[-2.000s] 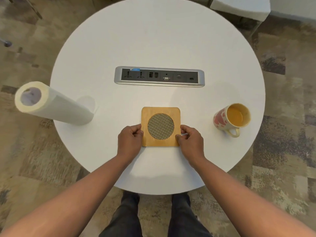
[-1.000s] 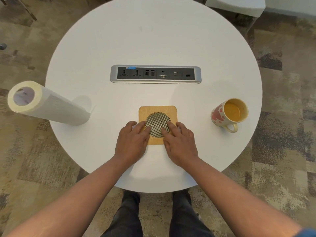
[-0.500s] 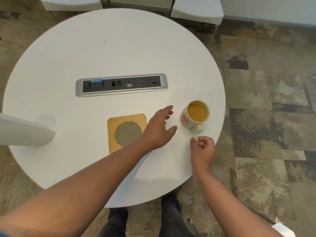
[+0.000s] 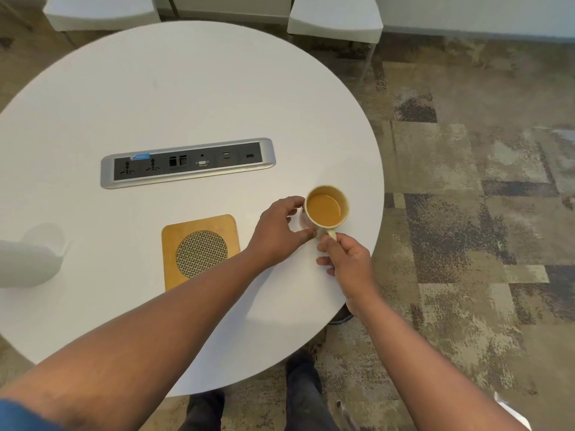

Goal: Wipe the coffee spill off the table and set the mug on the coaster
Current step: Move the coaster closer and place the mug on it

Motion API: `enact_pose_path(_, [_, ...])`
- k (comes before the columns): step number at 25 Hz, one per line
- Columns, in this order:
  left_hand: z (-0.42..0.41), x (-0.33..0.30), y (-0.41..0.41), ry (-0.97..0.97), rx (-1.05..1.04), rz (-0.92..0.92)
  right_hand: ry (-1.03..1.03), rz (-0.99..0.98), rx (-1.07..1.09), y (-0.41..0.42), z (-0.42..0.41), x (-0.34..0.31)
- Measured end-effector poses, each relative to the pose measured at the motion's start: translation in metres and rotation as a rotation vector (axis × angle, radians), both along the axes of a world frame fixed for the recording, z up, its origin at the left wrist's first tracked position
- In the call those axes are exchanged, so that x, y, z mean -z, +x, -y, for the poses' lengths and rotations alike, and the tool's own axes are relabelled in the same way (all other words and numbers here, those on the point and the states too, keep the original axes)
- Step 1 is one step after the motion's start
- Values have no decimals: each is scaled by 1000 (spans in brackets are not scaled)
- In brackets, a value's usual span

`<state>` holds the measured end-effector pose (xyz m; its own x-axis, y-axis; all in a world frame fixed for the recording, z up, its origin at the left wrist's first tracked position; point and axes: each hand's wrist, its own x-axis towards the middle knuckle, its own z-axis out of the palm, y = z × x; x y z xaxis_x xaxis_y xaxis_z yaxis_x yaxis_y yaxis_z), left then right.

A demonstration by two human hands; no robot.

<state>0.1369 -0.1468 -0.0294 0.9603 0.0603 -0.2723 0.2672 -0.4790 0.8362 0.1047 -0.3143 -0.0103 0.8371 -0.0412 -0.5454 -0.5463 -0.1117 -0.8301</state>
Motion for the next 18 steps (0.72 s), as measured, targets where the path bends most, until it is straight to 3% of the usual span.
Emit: enact_pose_path(18, [-2, -1, -1, -94, 4, 30, 99, 52, -27, 2, 6, 7])
